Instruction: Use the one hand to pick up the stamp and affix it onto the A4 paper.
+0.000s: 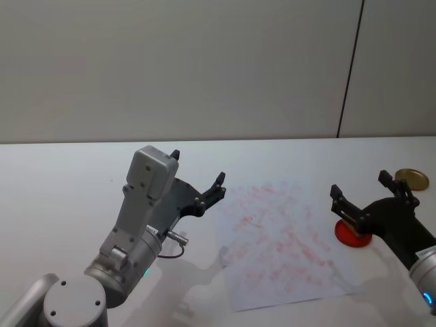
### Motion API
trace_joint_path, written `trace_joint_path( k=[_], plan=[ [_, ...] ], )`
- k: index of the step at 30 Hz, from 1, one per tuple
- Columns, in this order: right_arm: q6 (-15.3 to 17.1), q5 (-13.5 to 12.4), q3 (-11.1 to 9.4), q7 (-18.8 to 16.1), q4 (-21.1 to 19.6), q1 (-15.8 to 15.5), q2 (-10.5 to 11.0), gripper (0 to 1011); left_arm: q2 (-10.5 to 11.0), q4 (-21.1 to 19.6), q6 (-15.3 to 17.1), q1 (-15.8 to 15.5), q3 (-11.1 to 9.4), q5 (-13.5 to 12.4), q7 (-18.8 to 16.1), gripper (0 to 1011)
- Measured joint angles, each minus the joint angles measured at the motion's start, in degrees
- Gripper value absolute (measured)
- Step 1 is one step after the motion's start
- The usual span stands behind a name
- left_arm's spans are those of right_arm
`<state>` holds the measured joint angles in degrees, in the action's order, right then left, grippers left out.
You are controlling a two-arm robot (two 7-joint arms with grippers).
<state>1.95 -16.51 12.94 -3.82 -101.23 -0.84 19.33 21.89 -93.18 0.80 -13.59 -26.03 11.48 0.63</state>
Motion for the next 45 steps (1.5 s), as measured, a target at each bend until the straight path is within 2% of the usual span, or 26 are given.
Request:
trace_joint_path(
  k=[27, 45],
  plan=[
    [0.1, 0.0, -0.1, -0.2, 0.3, 0.1, 0.0, 1001, 0.0, 0.0, 0.0, 0.0, 0.0, 0.0, 0.0, 993],
    [2.4, -1.8, -2.0, -4.7, 6.8, 3.6, 0.9, 1001, 0.0, 0.0, 0.0, 0.0, 0.0, 0.0, 0.0, 993]
  ],
)
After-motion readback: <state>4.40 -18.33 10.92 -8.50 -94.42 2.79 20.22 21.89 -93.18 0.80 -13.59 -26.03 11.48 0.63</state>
